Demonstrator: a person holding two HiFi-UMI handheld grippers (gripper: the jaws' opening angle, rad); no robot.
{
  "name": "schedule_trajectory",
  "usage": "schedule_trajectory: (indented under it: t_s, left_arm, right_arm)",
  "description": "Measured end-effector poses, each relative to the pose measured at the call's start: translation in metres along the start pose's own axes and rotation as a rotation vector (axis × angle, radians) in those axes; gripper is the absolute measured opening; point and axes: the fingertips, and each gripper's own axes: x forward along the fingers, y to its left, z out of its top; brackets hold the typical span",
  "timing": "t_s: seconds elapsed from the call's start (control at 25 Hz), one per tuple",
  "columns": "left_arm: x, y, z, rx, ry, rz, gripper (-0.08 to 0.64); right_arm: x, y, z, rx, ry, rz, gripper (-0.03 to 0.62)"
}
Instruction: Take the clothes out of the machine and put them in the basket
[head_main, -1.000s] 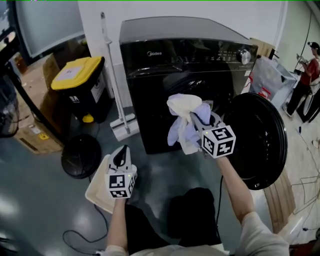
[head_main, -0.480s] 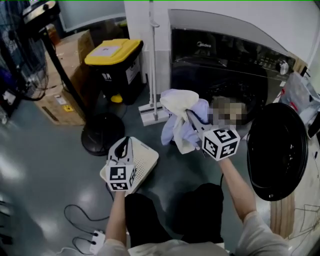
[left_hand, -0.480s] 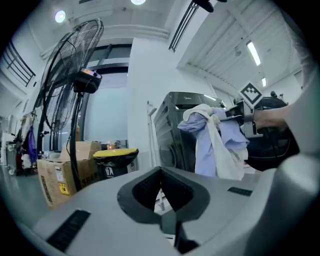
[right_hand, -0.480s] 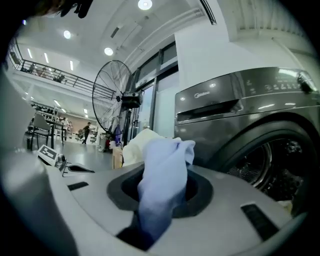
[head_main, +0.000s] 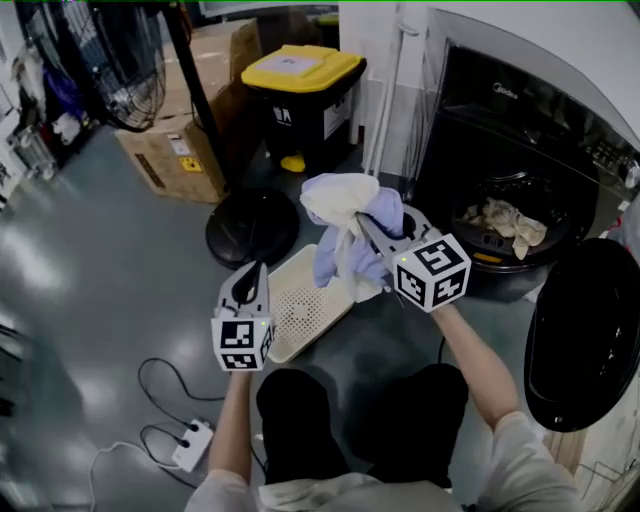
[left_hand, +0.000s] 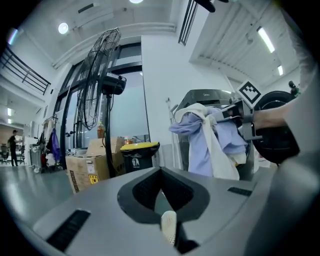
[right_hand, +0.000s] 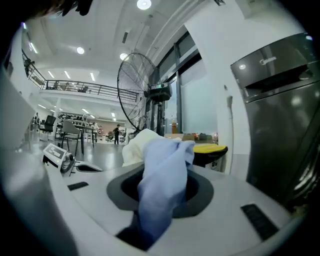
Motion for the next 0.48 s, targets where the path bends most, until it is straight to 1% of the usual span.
schedule_trajectory:
  t_s: [0.24,0.36,0.48]
  left_arm:
    - [-0.016,0.019,-0.009,-0.02,0.009,0.034,0.018]
    - [-0.018,0.024,-0.013,-0.032,0.005,0.043,0.018]
    - [-0.021,0.024,-0.019,-0.043,0.009,0.048,0.018]
  right_arm:
    - [0.037,0.038,0.005,-0.001,0.021,0.11,0.12]
    - [0.056,0.05,0.005,-0.006,0.037,0.138,0.121]
    - [0.073,0.059,-0.001,-0.005,0.044,0.149,0.121]
